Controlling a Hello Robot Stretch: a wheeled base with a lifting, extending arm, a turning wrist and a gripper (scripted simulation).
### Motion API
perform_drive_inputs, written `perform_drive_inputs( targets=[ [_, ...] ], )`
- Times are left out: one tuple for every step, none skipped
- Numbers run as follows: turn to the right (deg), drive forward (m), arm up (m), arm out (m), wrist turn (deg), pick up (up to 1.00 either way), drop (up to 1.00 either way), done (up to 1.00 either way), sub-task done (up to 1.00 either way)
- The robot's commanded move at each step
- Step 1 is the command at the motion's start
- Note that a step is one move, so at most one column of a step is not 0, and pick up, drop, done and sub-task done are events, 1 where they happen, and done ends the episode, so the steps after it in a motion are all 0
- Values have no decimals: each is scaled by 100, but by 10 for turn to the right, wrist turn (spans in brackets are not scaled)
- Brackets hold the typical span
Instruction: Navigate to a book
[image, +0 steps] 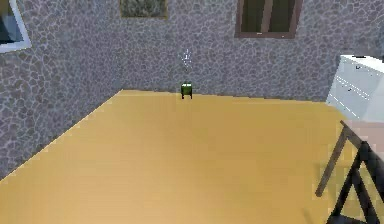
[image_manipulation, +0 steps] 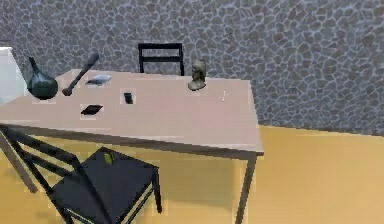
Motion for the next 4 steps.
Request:
perform_drive_inputs(
  targets=[
    [0,15,0,0,0,0,0,0,0],
    [90,0,0,0,0,0,0,0,0],
    [0,100,0,0,0,0,0,0,0],
    [330,0,0,0,0,0,0,0,0]
  ],
)
